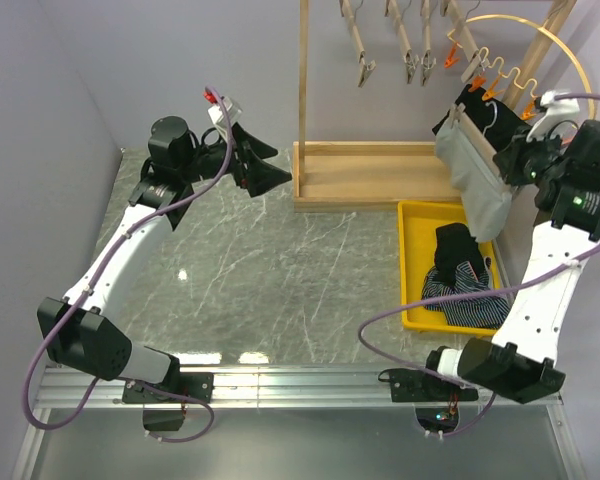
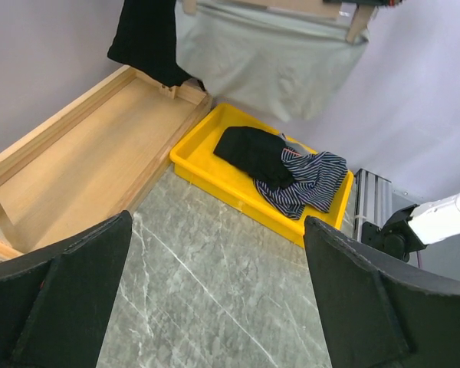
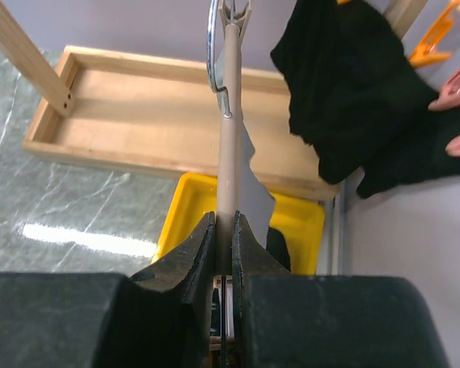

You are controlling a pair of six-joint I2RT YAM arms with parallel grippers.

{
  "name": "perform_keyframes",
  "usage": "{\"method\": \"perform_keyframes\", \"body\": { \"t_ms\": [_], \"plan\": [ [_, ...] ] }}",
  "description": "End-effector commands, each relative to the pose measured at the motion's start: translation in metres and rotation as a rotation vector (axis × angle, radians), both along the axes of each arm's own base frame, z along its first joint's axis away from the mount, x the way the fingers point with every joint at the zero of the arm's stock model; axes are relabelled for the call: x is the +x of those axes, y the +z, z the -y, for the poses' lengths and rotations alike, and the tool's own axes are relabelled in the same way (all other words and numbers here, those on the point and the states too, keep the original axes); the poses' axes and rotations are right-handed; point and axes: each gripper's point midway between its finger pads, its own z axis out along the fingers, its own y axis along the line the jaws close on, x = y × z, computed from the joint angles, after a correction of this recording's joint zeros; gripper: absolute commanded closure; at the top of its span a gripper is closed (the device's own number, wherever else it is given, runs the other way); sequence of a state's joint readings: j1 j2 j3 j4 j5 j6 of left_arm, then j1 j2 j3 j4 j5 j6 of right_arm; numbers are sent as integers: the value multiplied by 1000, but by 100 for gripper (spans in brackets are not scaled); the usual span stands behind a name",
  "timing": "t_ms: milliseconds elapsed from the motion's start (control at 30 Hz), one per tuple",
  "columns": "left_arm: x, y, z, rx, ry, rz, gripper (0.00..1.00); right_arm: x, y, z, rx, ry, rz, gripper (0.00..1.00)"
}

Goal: Clip the underwear to the hanger
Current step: Place the hanger at the clothesline.

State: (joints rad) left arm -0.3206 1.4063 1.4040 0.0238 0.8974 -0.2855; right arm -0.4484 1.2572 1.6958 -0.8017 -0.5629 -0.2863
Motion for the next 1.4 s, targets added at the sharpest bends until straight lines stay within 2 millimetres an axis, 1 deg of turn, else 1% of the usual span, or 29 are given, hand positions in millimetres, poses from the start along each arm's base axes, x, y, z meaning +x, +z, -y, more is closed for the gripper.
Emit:
{"method": "perform_keyframes", "body": {
  "t_ms": [0,67,100,167,200,233,267,300,367,400,467,500,567,600,633,667,700,733,800,867,900,1067,1100,1167,1200,1233,1267,1333,1367],
  "plan": [
    [-5,6,5,-20,-34,25,1,12,47,2,-39,48,137,100],
    [-5,5,6,-20,-34,25,1,20,52,5,-20,50,149,100],
    [-6,5,6,-21,-36,25,1,23,63,5,-27,54,179,100],
    [-7,5,6,-22,-37,24,1,33,65,7,1,56,183,100],
    [-7,4,6,-23,-37,24,1,35,75,8,-2,58,206,100],
    [-7,3,6,-21,-39,22,1,39,77,10,15,54,210,100],
    [-7,3,6,-22,-39,22,1,46,74,13,27,51,203,100],
    [-8,3,7,-23,-40,21,1,48,82,14,24,51,223,100],
    [-8,2,6,-22,-40,19,1,58,82,21,43,34,226,100],
    [-8,1,6,-21,-39,15,1,61,91,22,41,30,249,100],
    [-9,0,5,-17,-39,15,1,70,90,28,47,24,251,100],
    [-9,-1,5,-14,-36,16,1,71,100,29,37,21,278,100],
    [-10,-3,4,-10,-35,18,1,80,102,33,49,19,284,100],
    [-10,-3,4,-9,-35,18,1,82,113,33,53,20,312,100],
    [-10,-3,4,-10,-34,16,1,83,117,33,56,23,325,100],
    [-10,-3,4,-11,-34,15,1,88,117,34,67,26,327,100],
    [-11,-5,4,-11,-37,11,1,89,127,34,63,29,356,100],
    [-11,-5,4,-12,-37,12,1,94,127,35,85,32,356,100],
    [-10,-6,4,-11,-34,9,1,97,138,35,82,37,395,100],
    [-11,-6,4,-11,-35,11,1,103,138,37,116,35,401,100],
    [-11,-6,4,-11,-34,11,1,105,142,36,117,43,418,100],
    [-11,-10,3,-9,-31,5,1,116,145,30,175,71,439,100],
    [-11,-10,4,-9,-31,2,1,117,150,28,178,77,454,100],
    [-12,-11,3,-7,-29,2,1,124,148,30,193,79,454,100],
    [-13,-11,3,-6,-31,3,1,125,155,27,191,84,472,100],
    [-13,-12,3,-4,-31,0,1,131,152,28,195,86,467,100],
    [-13,-12,3,-4,-31,0,1,131,160,26,187,88,485,100],
    [-12,-14,3,-1,-29,-4,1,139,158,25,186,93,486,100],
    [-13,-13,2,-2,-28,0,1,138,166,24,180,95,504,100]
  ]
}}
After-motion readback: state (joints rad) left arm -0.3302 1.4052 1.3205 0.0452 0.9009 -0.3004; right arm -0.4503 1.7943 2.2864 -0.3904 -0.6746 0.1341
